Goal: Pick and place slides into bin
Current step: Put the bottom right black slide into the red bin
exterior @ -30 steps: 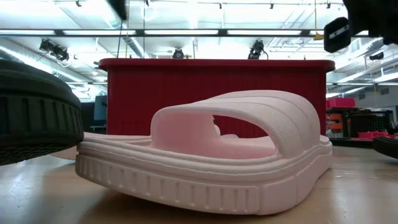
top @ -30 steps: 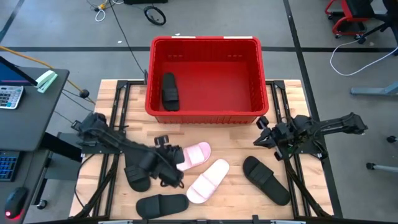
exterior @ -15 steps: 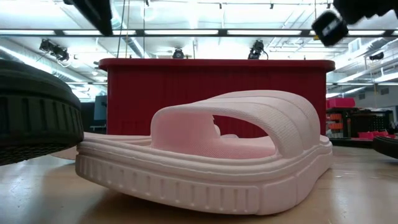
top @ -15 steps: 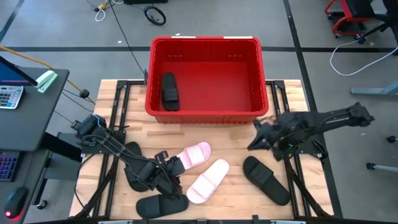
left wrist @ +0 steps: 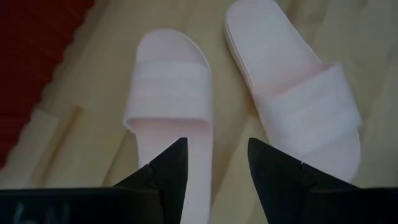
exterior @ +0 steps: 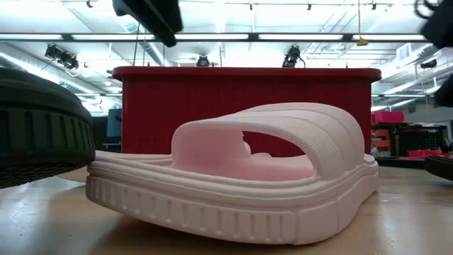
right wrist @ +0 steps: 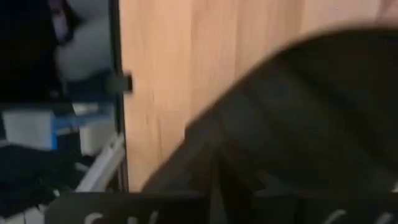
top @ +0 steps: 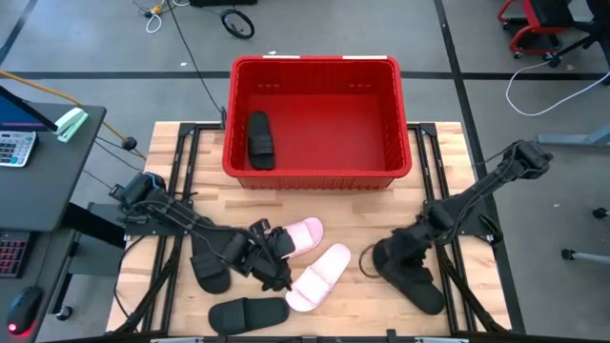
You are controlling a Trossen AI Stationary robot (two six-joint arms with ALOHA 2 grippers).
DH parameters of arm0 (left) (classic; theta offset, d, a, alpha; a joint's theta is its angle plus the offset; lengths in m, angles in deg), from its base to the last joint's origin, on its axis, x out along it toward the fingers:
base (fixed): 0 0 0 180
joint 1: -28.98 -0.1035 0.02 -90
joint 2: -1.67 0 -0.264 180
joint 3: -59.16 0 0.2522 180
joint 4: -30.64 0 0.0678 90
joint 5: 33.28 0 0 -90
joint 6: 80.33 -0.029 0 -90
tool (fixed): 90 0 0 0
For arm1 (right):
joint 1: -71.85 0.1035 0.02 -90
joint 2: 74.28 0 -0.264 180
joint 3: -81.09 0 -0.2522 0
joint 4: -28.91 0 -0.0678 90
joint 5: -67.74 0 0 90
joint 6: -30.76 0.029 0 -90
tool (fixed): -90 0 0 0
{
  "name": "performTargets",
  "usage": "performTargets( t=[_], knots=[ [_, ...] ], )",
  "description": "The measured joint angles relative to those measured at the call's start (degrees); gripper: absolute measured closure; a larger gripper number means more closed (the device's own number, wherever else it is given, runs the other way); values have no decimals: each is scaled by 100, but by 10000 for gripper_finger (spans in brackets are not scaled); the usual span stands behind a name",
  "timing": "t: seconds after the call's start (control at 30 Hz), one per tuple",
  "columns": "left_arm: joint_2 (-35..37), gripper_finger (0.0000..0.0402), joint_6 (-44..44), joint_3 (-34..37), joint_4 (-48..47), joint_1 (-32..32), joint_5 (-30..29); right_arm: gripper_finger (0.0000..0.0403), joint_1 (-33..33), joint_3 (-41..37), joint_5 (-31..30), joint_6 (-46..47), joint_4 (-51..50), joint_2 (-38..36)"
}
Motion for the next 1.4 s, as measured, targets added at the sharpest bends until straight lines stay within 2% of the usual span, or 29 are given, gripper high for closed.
performTargets(
  t=[0.3,0.47,0.63,0.77,1.03,1.27,1.4],
  knots=[
    [0,230,-437,-2,108,-280,2,371,805,258,-558,-182,-236,27],
    [0,230,-438,-2,107,-356,2,371,1042,508,-380,1123,-199,-130],
    [0,230,-548,-2,107,-353,4,365,1121,397,-696,1933,-232,-16],
    [7,230,-677,-2,111,-353,7,341,1120,356,-719,1831,-303,237],
    [9,230,-677,-2,124,-356,4,287,1076,356,-1078,791,-177,244],
    [9,230,-679,-2,129,-356,7,270,1096,356,-961,1674,-188,202],
    [9,230,-681,-2,129,-353,7,270,1096,356,-921,1841,-190,204]
  ],
)
